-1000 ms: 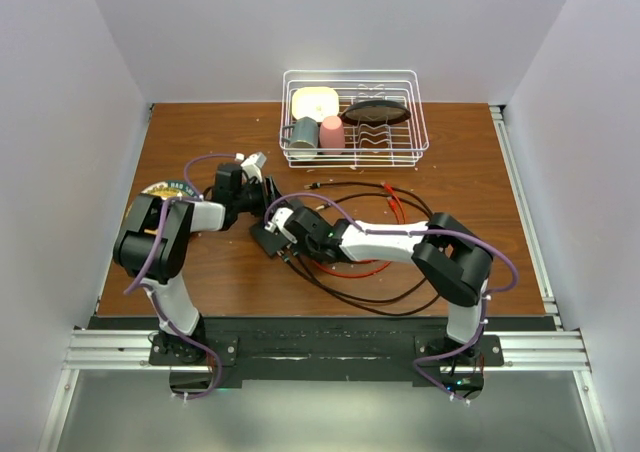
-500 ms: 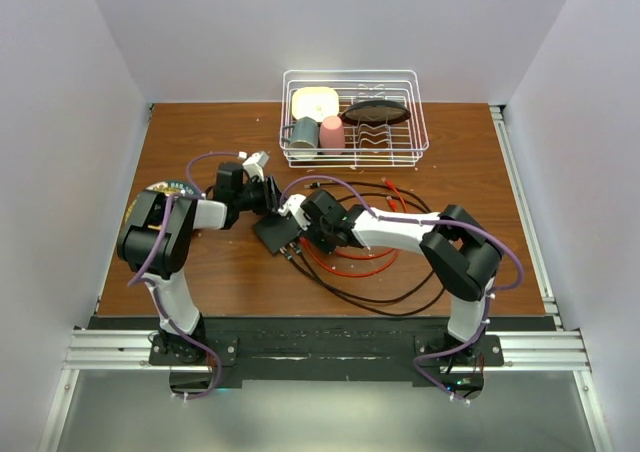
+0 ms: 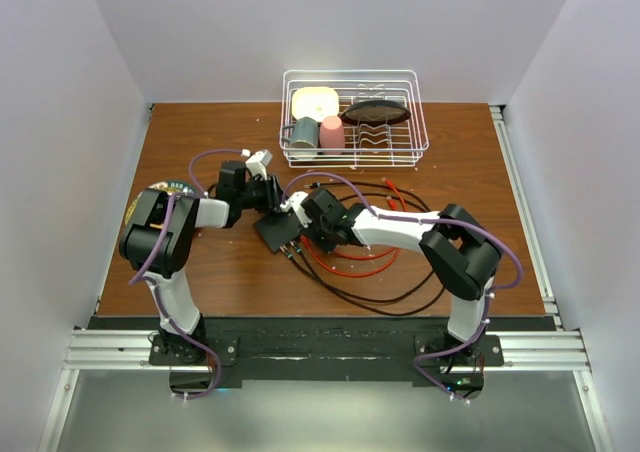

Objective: Insert the plug into the switch port

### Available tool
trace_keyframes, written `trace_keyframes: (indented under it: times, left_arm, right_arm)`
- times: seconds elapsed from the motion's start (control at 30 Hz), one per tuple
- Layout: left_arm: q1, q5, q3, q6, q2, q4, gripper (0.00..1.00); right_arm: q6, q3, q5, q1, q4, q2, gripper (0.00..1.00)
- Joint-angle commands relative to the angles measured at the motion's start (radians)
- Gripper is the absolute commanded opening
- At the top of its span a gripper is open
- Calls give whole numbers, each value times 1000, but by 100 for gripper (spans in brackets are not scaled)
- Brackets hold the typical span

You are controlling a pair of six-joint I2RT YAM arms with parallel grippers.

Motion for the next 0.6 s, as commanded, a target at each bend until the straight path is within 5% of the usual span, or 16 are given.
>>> trace_keyframes:
  times: [0.0,0.57]
  left_arm:
    - [-105,194,16,2,5,-101,34]
    - [-191,276,27,30,32,-266,27]
  right_arm:
    - [-7,71,-6,-5,187,58,0]
    - [5,104,46,-73,318,39,0]
